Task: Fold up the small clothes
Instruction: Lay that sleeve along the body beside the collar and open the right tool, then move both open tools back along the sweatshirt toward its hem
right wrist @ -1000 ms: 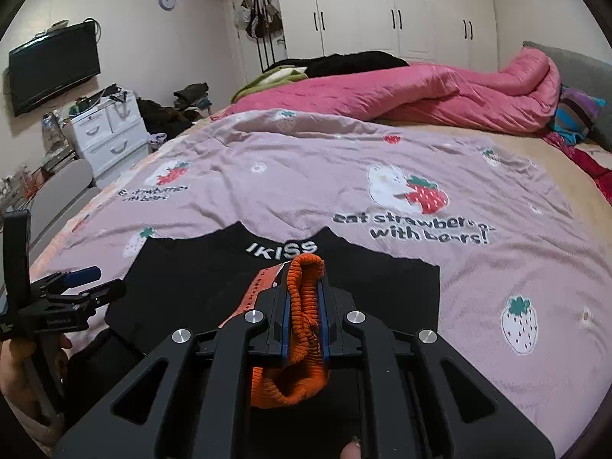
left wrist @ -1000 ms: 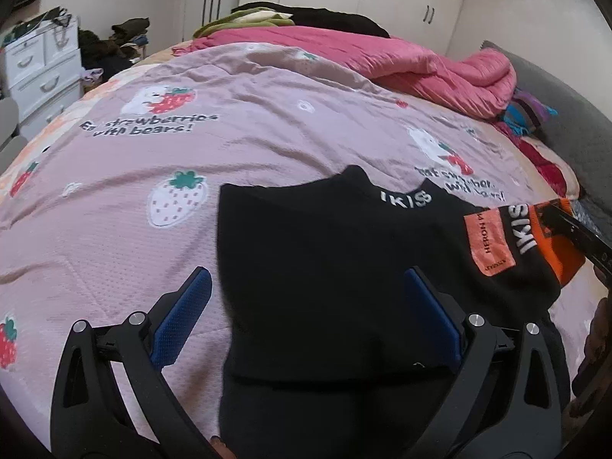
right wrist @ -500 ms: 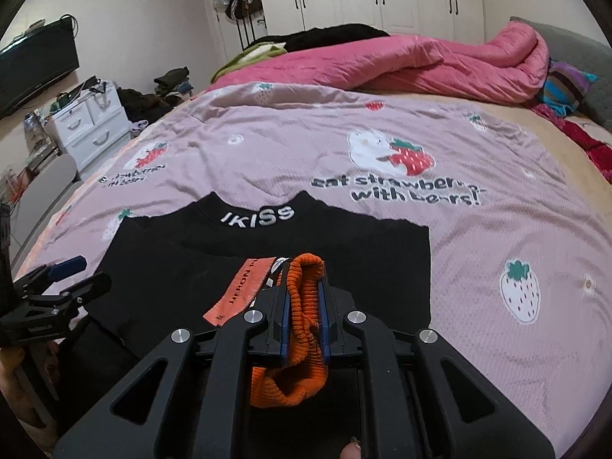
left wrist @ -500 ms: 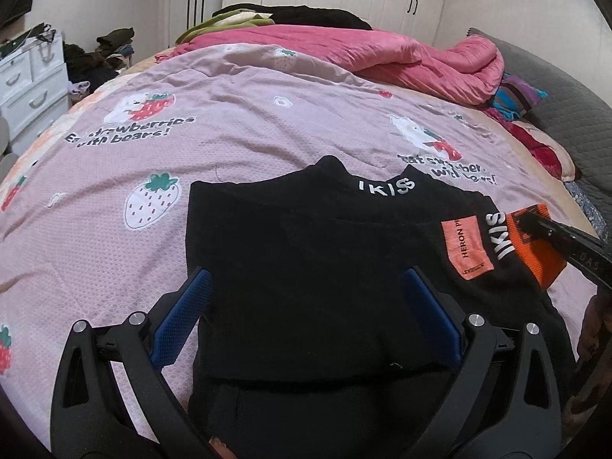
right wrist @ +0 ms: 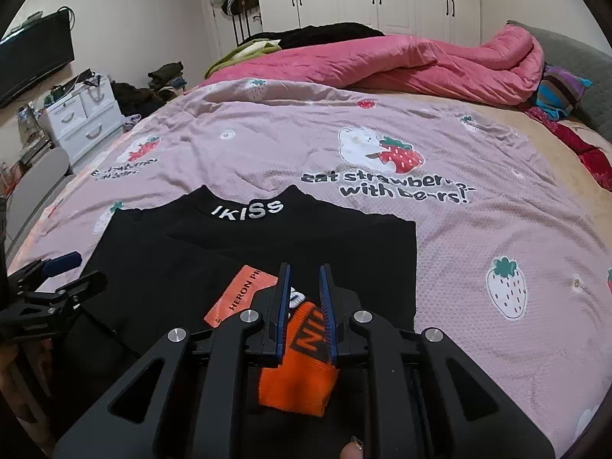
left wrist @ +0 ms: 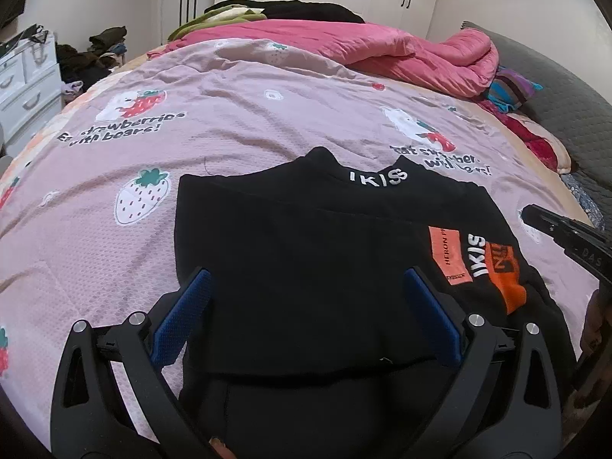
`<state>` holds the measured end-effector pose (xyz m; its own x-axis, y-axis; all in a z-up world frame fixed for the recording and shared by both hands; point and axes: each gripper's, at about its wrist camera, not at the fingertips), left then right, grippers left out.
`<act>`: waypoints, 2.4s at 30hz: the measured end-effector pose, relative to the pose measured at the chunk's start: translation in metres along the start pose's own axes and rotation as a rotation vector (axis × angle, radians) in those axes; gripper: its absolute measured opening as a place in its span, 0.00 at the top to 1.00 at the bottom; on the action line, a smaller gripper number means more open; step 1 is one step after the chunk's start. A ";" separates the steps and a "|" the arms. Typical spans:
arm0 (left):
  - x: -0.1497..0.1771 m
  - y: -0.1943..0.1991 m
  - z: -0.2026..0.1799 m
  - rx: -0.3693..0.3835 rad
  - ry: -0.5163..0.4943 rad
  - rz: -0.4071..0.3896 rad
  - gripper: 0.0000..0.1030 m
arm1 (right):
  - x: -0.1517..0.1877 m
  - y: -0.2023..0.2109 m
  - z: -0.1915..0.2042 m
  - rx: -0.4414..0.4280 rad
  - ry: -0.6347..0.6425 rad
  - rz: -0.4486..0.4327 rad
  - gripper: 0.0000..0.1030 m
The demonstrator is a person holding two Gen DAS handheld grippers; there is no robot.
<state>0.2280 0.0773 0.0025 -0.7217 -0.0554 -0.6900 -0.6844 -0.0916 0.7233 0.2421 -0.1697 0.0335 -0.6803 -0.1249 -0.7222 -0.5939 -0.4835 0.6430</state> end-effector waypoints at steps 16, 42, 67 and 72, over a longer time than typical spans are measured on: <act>0.016 -0.008 -0.012 0.067 -0.064 0.075 0.39 | 0.037 -0.018 0.038 -0.125 0.040 0.109 0.75; 0.027 -0.018 -0.012 0.066 -0.090 0.125 0.39 | 0.054 -0.033 0.015 -0.062 -0.054 0.133 0.50; 0.013 0.025 -0.008 0.053 -0.082 0.012 0.27 | 0.041 0.019 0.029 -0.041 -0.040 -0.042 0.13; 0.010 0.037 -0.009 0.051 -0.082 -0.023 0.21 | 0.038 0.028 0.033 -0.044 -0.038 -0.062 0.09</act>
<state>0.1963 0.0648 0.0224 -0.7101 0.0276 -0.7036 -0.7041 -0.0413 0.7089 0.1854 -0.1595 0.0319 -0.6594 -0.0610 -0.7494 -0.6164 -0.5269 0.5852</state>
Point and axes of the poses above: each gripper's, at about its wrist camera, not at the fingertips, and y roughly against the way its jaws point, z to its left, x to its underside, and after that the axes turned 13 degrees about -x, right-handed
